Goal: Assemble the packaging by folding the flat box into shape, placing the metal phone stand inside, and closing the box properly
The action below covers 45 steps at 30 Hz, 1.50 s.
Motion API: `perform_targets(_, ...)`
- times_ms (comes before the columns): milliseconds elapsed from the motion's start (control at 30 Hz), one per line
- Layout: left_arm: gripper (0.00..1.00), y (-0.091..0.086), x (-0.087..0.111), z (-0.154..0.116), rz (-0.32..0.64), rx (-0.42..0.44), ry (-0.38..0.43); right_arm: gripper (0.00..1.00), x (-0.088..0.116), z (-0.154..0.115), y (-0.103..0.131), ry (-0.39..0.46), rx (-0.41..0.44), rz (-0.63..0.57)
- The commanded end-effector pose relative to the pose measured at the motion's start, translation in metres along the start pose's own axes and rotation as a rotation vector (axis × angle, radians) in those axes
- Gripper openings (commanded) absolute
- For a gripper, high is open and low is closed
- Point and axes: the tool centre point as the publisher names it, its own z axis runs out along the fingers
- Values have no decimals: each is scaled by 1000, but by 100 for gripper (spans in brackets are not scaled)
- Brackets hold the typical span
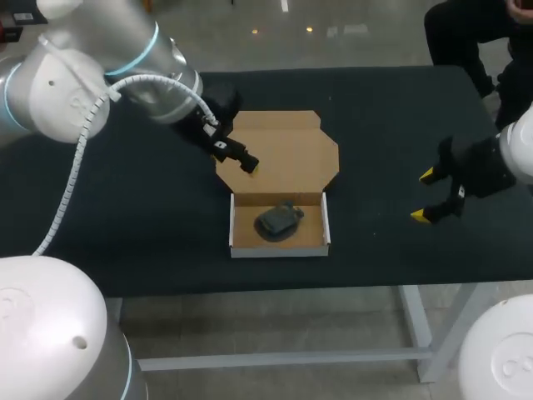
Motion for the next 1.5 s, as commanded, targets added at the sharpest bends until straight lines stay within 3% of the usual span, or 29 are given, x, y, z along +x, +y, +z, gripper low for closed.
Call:
perform_targets(33,100,4,-10,-8,42,10,37,100,0,-1,-1,2,-4,-1)
perform_targets(700,100,9,-13,-9,73,26,55,100,-5,1,3,25,4,-24)
perform_targets(1133,100,13,-41,3,181,94,121,100,-20,-2,25,160,-29,-131)
perform_targets(1500,100,9,-73,12,140,157,122,100,-30,-10,47,169,44,-187)
